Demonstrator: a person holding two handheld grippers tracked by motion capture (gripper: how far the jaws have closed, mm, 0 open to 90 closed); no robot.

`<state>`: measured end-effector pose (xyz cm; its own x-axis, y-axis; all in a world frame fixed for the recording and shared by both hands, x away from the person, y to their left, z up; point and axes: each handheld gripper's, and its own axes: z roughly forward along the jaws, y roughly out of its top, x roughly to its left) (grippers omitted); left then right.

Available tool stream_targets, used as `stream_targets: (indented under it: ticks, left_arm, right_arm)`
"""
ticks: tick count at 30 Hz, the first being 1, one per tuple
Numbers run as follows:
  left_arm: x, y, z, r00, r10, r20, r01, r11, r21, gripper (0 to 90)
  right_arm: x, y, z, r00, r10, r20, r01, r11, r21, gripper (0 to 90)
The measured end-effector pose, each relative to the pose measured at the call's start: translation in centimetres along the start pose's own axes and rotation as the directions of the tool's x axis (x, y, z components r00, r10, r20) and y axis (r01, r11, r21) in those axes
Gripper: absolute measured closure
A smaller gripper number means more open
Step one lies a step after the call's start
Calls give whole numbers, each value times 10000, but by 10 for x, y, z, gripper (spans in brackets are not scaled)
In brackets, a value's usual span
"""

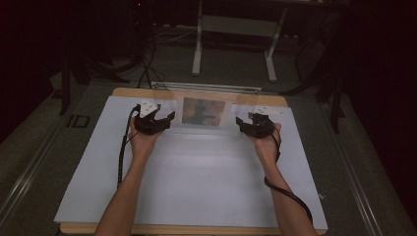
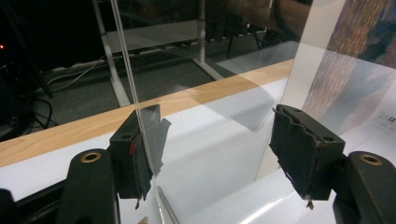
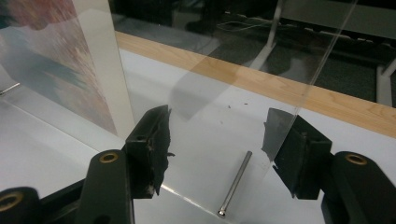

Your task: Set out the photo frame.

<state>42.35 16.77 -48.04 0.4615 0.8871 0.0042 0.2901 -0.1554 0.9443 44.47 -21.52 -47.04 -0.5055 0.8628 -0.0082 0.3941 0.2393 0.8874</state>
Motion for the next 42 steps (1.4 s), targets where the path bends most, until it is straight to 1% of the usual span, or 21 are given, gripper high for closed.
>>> stream_targets:
  ticks: [8, 10, 13, 18, 19, 23, 25, 29, 34, 39, 40, 42]
  left_arm:
    - [0, 4, -6, 10000, 41, -73, -41, 10000, 25, 336]
    - [1, 5, -8, 10000, -80, -49, 80, 9999, 66, 336]
    - [1, 5, -9, 9994, -351, 41, 350, 9990, 260, 336]
    - [1, 6, -12, 9985, -528, 121, 522, 9976, 454, 336]
    - [1, 8, -14, 9980, -611, 168, 600, 9964, 591, 336]
    - [1, 9, -18, 9963, -809, 275, 785, 9938, 788, 336]
    - [0, 10, -20, 9955, -903, 288, 875, 9923, 874, 336]
    - [-1, 14, -27, 9933, -1110, 315, 1069, 9881, 1104, 337]
    - [-6, 18, -36, 9933, -1115, 306, 1064, 9853, 1339, 338]
    - [-9, 20, -41, 9893, -1409, 367, 1328, 9765, 1698, 339]
    - [-9, 20, -41, 9893, -1409, 367, 1328, 9765, 1698, 342]
    - [-13, 18, -45, 9887, -1449, 373, 1362, 9748, 1766, 342]
  right_arm:
    - [2, 3, -1, 9999, 75, -131, -75, 10000, 19, 405]
    - [3, 5, -3, 9999, 33, -136, -33, 10000, 4, 405]
    - [4, 7, -5, 9999, 12, -149, -12, 10000, 5, 405]
    - [6, 7, -8, 9998, 20, -195, -19, 10000, 52, 408]
    - [6, 7, -10, 9997, 44, -256, -43, 10000, 43, 412]
    - [8, 9, -16, 9992, 125, -382, -122, 9999, 79, 424]
    - [9, 10, -19, 9992, 135, -368, -132, 9999, 82, 426]
    - [10, 12, -25, 9986, 203, -488, -195, 9997, 159, 433]
    - [12, 10, -32, 9973, 332, -655, -313, 9991, 294, 433]
    - [14, 8, -38, 9965, 433, -720, -402, 9982, 447, 434]
    - [14, 8, -38, 9965, 433, -720, -402, 9982, 447, 434]
    - [15, 4, -42, 9956, 498, -790, -457, 9976, 528, 434]
